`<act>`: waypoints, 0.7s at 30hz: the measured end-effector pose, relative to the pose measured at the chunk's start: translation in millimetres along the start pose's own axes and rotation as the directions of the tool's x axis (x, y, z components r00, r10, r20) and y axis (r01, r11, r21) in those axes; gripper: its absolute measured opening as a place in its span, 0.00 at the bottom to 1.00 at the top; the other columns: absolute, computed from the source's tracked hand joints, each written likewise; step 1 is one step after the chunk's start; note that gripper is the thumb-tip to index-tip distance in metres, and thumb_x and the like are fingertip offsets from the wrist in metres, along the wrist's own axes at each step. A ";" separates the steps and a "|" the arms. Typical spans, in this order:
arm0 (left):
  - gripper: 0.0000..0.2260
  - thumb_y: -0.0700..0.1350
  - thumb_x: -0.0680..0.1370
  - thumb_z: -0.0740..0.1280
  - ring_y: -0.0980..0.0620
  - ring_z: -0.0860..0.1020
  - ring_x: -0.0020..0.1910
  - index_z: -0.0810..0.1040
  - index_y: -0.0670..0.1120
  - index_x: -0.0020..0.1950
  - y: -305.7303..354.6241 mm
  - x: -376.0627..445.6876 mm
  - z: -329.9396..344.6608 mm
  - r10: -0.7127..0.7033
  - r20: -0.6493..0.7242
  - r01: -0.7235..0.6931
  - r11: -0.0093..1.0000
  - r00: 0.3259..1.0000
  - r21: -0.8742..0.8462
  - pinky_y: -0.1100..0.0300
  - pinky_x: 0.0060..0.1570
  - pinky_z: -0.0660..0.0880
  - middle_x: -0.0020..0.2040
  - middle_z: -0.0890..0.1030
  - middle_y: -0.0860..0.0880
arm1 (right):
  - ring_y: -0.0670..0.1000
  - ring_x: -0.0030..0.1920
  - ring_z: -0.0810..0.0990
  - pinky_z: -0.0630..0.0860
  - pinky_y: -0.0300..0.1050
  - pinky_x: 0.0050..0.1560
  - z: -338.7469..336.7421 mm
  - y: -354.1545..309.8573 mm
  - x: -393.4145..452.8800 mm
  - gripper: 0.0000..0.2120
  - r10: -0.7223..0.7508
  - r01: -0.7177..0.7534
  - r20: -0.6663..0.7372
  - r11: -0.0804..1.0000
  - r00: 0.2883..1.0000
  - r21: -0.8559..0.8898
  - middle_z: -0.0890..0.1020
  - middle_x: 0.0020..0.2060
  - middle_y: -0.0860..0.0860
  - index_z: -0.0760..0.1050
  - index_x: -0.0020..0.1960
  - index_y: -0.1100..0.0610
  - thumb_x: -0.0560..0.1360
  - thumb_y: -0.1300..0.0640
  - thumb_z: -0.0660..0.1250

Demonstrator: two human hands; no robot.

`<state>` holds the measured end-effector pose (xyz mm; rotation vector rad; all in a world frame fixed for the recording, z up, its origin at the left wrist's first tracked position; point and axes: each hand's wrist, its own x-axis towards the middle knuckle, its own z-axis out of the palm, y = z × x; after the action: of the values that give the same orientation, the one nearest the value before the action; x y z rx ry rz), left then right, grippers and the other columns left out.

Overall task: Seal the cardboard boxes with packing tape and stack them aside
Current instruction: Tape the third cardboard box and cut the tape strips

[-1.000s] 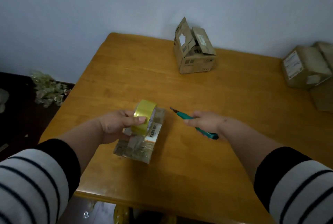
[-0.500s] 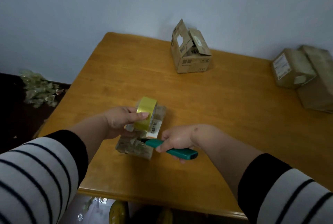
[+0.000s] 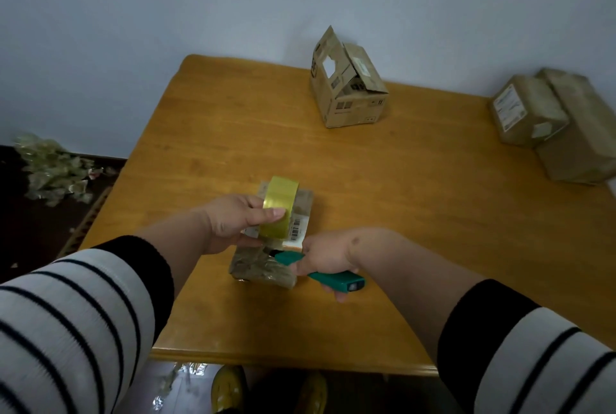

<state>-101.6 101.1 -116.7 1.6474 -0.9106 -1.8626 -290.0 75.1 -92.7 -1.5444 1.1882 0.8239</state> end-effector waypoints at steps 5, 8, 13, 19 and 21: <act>0.25 0.53 0.66 0.74 0.51 0.80 0.59 0.81 0.41 0.59 -2.1 0.2 -3.0 0.021 0.011 -0.021 1.000 1.000 -0.003 0.55 0.55 0.78 0.55 0.85 0.48 | 0.56 0.30 0.83 0.80 0.47 0.35 2.7 -7.6 1.1 0.23 0.039 -0.039 0.006 0.999 0.999 -0.034 0.81 0.43 0.60 0.69 0.62 0.60 0.80 0.42 0.62; 0.29 0.53 0.67 0.73 0.50 0.80 0.60 0.78 0.35 0.61 -3.8 0.7 -4.5 0.030 0.021 -0.029 0.998 0.999 -0.054 0.55 0.53 0.79 0.56 0.84 0.46 | 0.55 0.28 0.83 0.77 0.43 0.29 4.6 -9.5 4.6 0.21 0.059 -0.059 -0.005 0.998 0.998 -0.017 0.80 0.43 0.60 0.68 0.60 0.59 0.80 0.42 0.61; 0.34 0.52 0.67 0.74 0.49 0.79 0.61 0.73 0.31 0.64 -4.9 -0.1 -7.0 0.027 0.019 -0.024 0.992 0.999 -0.125 0.58 0.45 0.80 0.58 0.83 0.44 | 0.56 0.30 0.83 0.81 0.48 0.36 2.8 0.5 4.6 0.19 0.056 -0.055 -0.015 0.998 0.998 0.044 0.79 0.40 0.59 0.69 0.59 0.58 0.80 0.43 0.62; 0.32 0.51 0.67 0.74 0.48 0.82 0.58 0.73 0.32 0.64 -8.2 3.1 -8.6 0.027 0.049 -0.016 0.978 0.998 -0.208 0.55 0.50 0.81 0.55 0.84 0.44 | 0.59 0.36 0.81 0.79 0.53 0.43 -6.5 13.0 -6.2 0.20 0.064 -0.063 -0.046 0.998 0.997 0.023 0.77 0.40 0.60 0.69 0.63 0.60 0.80 0.46 0.62; 0.29 0.50 0.66 0.74 0.47 0.81 0.58 0.77 0.35 0.61 -9.1 4.6 -8.6 0.026 0.056 -0.013 0.974 0.998 -0.227 0.56 0.49 0.81 0.54 0.85 0.45 | 0.59 0.38 0.81 0.81 0.54 0.46 -8.4 16.0 -8.8 0.20 0.068 -0.067 -0.055 0.998 0.996 0.023 0.78 0.42 0.60 0.69 0.63 0.61 0.81 0.46 0.61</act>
<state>-93.2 102.3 -127.0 1.4487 -0.7046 -1.9308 -308.2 69.1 -86.9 -1.5261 1.2918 0.8141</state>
